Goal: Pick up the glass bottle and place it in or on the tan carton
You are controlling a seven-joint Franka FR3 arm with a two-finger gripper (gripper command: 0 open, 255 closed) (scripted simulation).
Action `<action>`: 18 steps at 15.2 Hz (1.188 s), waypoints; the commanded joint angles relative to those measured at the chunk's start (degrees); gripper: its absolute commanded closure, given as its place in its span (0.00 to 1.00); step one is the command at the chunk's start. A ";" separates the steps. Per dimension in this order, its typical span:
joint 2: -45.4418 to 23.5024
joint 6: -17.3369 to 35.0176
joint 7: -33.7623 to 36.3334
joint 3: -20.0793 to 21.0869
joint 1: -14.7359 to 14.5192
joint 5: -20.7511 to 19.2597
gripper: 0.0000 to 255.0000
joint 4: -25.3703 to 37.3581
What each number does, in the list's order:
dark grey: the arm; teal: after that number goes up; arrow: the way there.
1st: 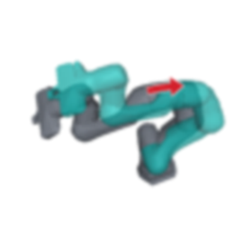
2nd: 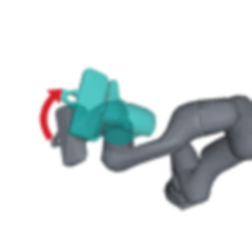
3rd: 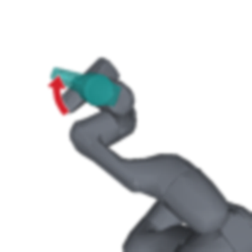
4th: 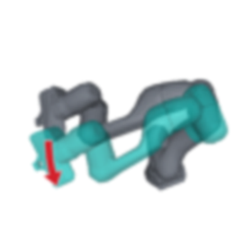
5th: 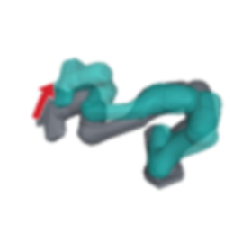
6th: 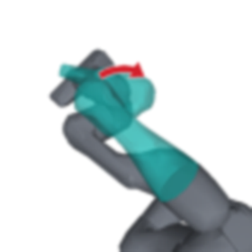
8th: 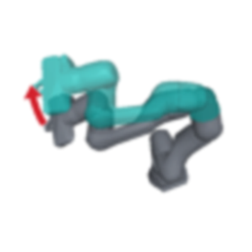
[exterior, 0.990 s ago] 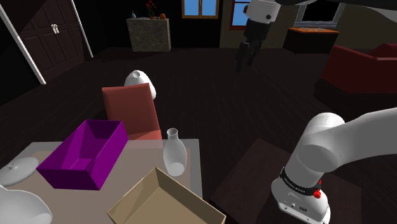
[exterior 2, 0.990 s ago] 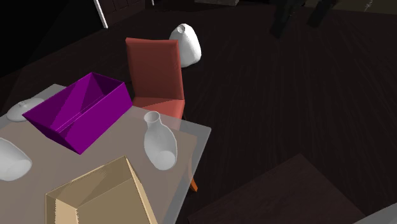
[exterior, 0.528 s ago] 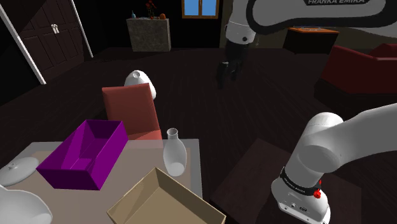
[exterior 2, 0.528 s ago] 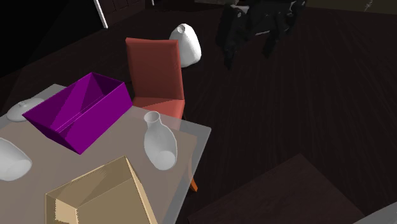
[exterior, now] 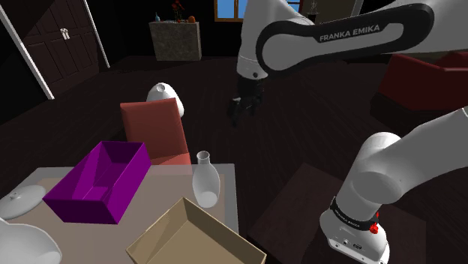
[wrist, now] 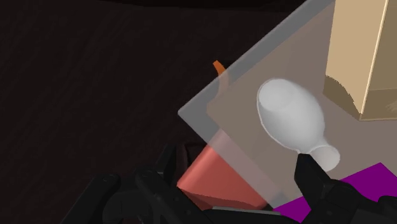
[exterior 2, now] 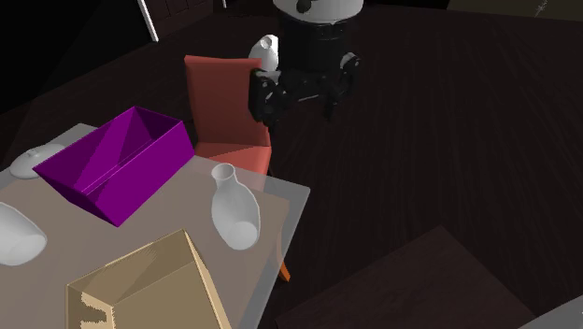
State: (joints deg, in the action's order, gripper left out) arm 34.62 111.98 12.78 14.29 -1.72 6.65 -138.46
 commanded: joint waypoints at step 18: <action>-28.88 20.72 21.42 14.58 1.40 -7.82 0.00 6.75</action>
State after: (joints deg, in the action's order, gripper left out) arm 6.38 131.89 33.78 28.72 -0.34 -0.76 -131.48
